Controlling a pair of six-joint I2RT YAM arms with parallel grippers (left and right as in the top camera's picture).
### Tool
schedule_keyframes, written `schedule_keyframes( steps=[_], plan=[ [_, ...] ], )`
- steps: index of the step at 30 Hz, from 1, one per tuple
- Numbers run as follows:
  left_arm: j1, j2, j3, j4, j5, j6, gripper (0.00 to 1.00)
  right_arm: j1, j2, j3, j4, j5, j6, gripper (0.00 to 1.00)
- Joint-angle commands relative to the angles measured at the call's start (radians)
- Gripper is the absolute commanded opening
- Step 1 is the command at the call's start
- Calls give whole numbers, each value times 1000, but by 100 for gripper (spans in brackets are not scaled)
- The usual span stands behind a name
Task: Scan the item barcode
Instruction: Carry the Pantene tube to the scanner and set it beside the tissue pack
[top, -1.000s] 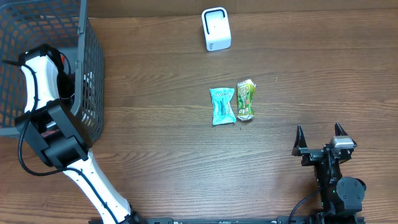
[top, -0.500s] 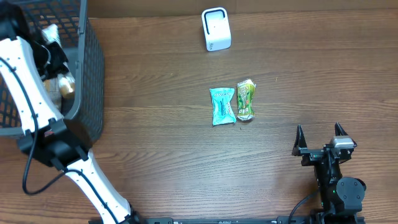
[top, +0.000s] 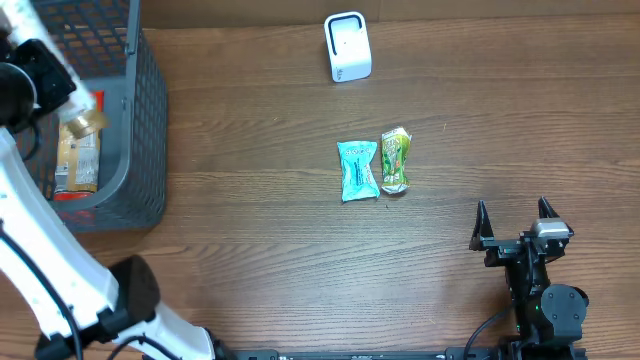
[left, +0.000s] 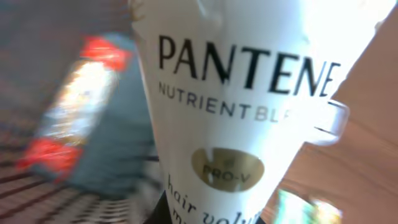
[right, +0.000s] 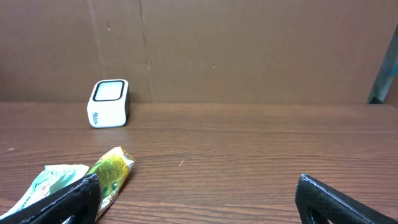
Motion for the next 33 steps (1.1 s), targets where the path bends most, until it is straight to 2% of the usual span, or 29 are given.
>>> schedule_keyframes(
  steps=[1,4,8,11,15,18,22,27,29,33],
  plan=[
    [-126,-22,6,5,279,-8,4,-3,-10,-10,6,9,-4,100],
    [-269,-19,-36,5,218,-10,4,-3,-10,-10,6,9,-4,100],
    [-474,-19,-165,5,53,-44,4,-3,-10,-10,6,9,-4,100],
    [-607,-19,-298,6,-74,-128,4,-3,-10,-10,6,9,-4,100],
    [-748,-19,-516,70,-209,-307,5,-3,-10,-10,6,9,-4,100],
    [-839,-19,-742,222,-243,-368,4,-3,-10,-10,6,10,-4,100],
    [-893,-19,-930,364,-242,-493,4,-3,-10,-10,6,9,-4,100],
    [-933,-19,-1143,614,-243,-620,4,-3,-10,-10,6,9,-4,100],
    [-939,-19,-1246,775,-242,-640,4,-3,-10,-10,6,9,-4,100],
    [-938,-19,-1351,929,-249,-639,4,-3,-10,-10,6,9,-4,100]
  ],
)
